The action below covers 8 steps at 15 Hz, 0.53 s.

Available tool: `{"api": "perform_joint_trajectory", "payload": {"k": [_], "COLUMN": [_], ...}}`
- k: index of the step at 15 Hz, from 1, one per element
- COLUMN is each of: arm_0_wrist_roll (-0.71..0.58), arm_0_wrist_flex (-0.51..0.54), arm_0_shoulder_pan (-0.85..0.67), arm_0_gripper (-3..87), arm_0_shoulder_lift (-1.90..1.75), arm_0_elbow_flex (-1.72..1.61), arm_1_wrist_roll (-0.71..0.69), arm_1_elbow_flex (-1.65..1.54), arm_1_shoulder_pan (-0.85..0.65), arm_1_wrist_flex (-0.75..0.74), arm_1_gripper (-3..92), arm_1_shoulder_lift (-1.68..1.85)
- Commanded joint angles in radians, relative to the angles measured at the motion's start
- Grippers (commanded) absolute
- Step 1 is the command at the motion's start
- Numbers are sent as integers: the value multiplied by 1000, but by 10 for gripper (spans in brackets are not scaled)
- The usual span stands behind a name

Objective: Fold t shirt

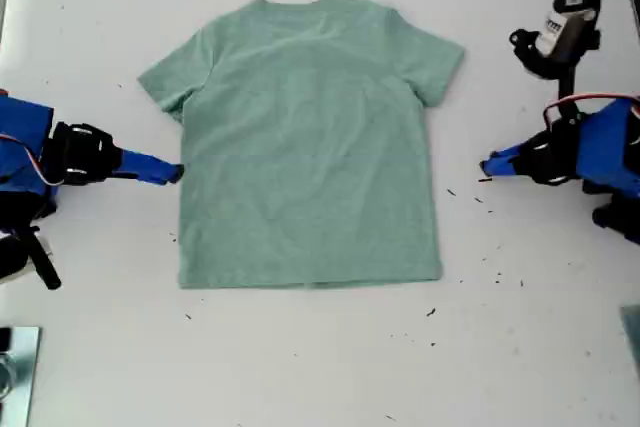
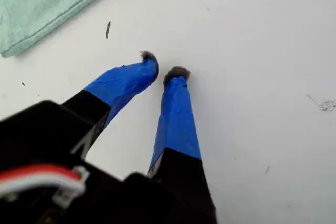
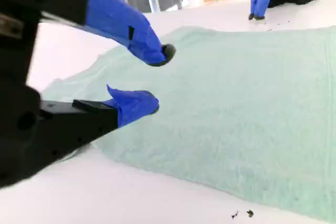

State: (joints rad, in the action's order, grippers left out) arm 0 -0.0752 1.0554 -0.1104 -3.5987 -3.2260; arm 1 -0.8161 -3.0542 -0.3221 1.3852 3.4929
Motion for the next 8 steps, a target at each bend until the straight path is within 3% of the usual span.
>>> {"api": "perform_joint_trajectory", "payload": {"k": [1, 4, 8], "arm_0_wrist_roll": [137, 137, 137], "arm_0_wrist_flex": [0, 0, 0], "arm_0_shoulder_pan": [103, 103, 103], "arm_0_gripper": [-1, -1, -1], "arm_0_shoulder_lift": [-6, -6, -6], "arm_0_elbow_flex": [3, 3, 3], "arm_1_wrist_roll": [851, 865, 769], "arm_1_elbow_flex": [-54, -49, 144], "arm_1_shoulder_pan": [238, 238, 218], "arm_1_wrist_flex": [-110, -87, -81], "arm_1_gripper": [25, 25, 25], "arm_1_shoulder_lift": [14, 14, -114]}}
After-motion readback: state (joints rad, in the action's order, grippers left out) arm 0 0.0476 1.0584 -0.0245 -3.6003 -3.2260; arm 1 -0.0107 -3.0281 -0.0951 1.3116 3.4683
